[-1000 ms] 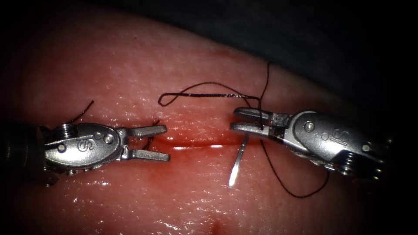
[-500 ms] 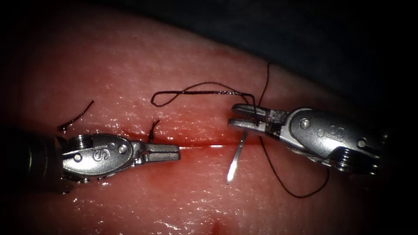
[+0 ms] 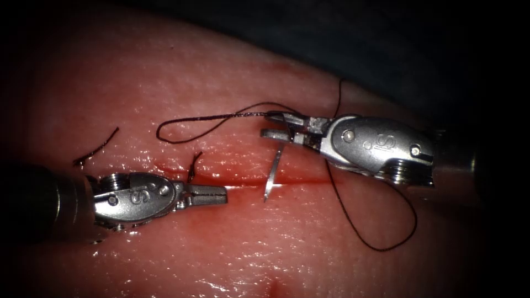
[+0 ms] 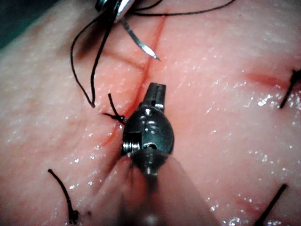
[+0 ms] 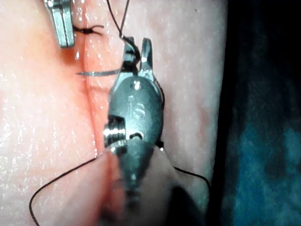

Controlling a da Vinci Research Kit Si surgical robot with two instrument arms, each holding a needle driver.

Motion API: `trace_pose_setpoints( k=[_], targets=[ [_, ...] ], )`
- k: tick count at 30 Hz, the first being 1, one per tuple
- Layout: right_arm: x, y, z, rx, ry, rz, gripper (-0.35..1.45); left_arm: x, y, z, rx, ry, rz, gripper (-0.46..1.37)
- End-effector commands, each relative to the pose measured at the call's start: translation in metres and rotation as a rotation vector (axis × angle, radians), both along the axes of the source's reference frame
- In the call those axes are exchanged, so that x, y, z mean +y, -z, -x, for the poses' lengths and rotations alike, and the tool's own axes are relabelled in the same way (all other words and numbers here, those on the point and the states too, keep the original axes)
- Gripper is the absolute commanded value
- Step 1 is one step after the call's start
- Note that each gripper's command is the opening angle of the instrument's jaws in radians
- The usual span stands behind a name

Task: Wound Closure
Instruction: Press the tissue with the left tool while driving the needle through the skin above the cut with the right tool.

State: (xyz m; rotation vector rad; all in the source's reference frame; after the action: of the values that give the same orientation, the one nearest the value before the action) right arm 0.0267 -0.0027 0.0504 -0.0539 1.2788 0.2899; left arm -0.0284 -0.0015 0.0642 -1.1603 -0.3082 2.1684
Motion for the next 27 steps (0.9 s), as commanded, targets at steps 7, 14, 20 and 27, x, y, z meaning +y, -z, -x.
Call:
trace_pose_setpoints(
  k=[7, 14, 20, 27],
  targets=[
    [0.0012, -0.0011, -0.0026, -0.013, 0.068, 0.086, -0.35, -0.0006, -0.0019, 0.0000, 0.076, -0.027, -0.040, -0.22],
    [0.0013, -0.0020, -0.0031, -0.030, 0.095, 0.153, -0.35, -0.0011, -0.0034, 0.0001, 0.111, -0.045, -0.070, -0.33],
    [0.0009, -0.0027, -0.0031, -0.040, 0.122, 0.244, -0.35, -0.0020, -0.0047, 0.0006, 0.155, -0.071, -0.099, -0.32],
    [0.0003, -0.0035, -0.0033, -0.043, 0.140, 0.311, -0.35, -0.0032, -0.0058, 0.0006, 0.182, -0.108, -0.174, -0.24]
  ],
)
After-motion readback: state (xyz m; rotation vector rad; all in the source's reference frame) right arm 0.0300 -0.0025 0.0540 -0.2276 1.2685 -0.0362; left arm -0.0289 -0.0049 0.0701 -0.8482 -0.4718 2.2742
